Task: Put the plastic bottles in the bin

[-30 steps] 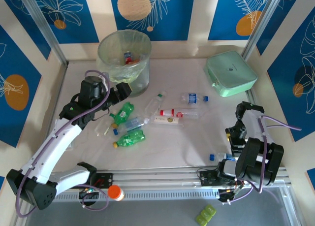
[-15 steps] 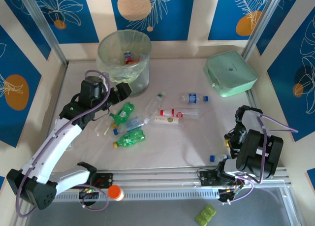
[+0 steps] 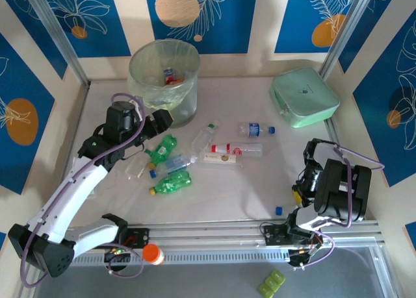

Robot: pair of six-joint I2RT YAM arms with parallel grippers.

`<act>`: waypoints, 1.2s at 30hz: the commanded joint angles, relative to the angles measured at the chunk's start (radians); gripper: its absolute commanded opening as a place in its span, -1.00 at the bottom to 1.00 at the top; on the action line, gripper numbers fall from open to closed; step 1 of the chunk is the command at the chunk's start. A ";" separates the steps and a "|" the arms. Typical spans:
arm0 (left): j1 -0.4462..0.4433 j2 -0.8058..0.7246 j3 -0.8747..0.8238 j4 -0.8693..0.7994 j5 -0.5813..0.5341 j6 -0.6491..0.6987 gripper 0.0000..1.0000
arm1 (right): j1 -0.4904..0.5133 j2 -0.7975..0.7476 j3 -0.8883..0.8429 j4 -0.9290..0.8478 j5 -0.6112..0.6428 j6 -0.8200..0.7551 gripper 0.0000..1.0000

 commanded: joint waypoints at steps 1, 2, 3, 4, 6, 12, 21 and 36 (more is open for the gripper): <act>-0.007 -0.010 0.008 -0.006 -0.019 0.015 0.75 | 0.020 0.023 -0.005 0.268 -0.105 0.026 0.22; -0.007 -0.011 0.011 -0.008 -0.024 0.018 0.75 | 0.021 0.020 0.003 0.260 -0.107 0.025 0.17; -0.007 -0.012 0.013 -0.008 -0.025 0.021 0.75 | 0.022 0.015 0.013 0.253 -0.109 0.019 0.06; -0.007 -0.012 0.017 -0.011 -0.028 0.024 0.75 | 0.025 0.005 0.024 0.245 -0.109 0.012 -0.04; -0.007 -0.013 0.020 -0.018 -0.034 0.034 0.75 | 0.050 -0.028 0.047 0.237 -0.090 0.003 -0.17; -0.007 -0.018 0.020 -0.016 -0.058 0.048 0.75 | 0.134 -0.017 0.135 0.236 -0.016 -0.048 -0.20; -0.007 -0.027 0.012 0.010 0.050 0.097 0.76 | 0.263 -0.197 0.186 0.312 -0.050 -0.191 -0.21; -0.217 0.056 0.042 0.156 0.389 0.279 0.92 | 0.419 -0.584 0.266 0.583 -0.451 -0.369 -0.18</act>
